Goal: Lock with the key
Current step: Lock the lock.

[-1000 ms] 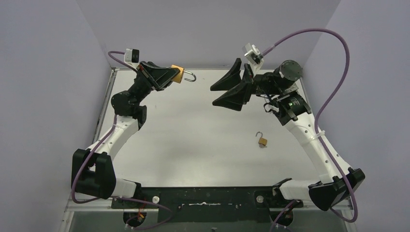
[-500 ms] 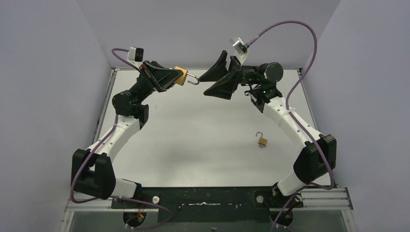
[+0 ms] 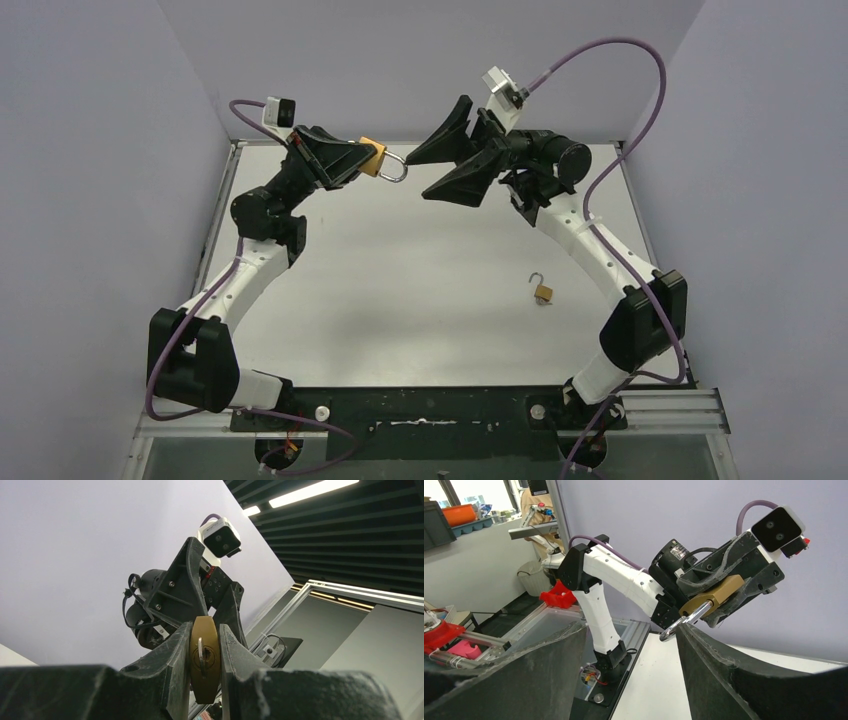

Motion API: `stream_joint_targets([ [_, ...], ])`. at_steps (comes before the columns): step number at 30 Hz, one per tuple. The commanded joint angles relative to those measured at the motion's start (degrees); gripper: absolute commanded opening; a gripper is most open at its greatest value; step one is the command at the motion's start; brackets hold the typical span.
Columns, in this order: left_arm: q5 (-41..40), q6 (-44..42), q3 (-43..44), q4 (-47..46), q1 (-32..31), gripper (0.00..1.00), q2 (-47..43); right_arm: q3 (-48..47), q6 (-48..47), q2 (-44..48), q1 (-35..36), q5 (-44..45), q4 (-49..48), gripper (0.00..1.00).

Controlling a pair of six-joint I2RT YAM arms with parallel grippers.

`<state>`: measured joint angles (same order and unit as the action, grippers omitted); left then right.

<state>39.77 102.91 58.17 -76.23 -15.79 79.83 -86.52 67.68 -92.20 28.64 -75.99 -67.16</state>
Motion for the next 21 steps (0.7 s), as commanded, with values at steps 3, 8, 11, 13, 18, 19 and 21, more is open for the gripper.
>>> stream_joint_targets([
  [3,-1.01,0.27,2.97,-3.75,-0.20,0.00,-0.68,-2.47,0.11,-1.42,1.16,0.88,-2.08,0.68],
  [8,-0.93,0.09,2.88,-3.69,-0.12,0.00,-0.94,-1.69,-3.10,-0.81,0.36,3.36,2.24,0.68],
  [11,-0.92,-0.06,2.75,-3.72,-0.12,0.00,-0.96,-1.83,-2.71,-1.15,0.98,3.78,2.46,0.66],
  [13,-0.92,-0.16,2.70,-3.70,-0.12,0.00,-0.99,-2.54,-1.68,-1.66,1.72,3.60,2.40,0.65],
  [18,-1.11,-0.26,2.59,-3.68,-0.12,0.00,-1.07,-3.80,-0.34,-2.85,3.27,3.51,2.24,0.60],
  [19,-1.10,-0.26,2.59,-3.71,-0.12,0.00,-1.12,-4.01,-0.02,-3.09,3.39,3.55,2.41,0.59],
  [21,-1.10,-0.17,2.50,-3.75,-0.12,0.00,-1.15,-4.05,0.87,-3.54,3.61,3.75,1.47,0.58],
])
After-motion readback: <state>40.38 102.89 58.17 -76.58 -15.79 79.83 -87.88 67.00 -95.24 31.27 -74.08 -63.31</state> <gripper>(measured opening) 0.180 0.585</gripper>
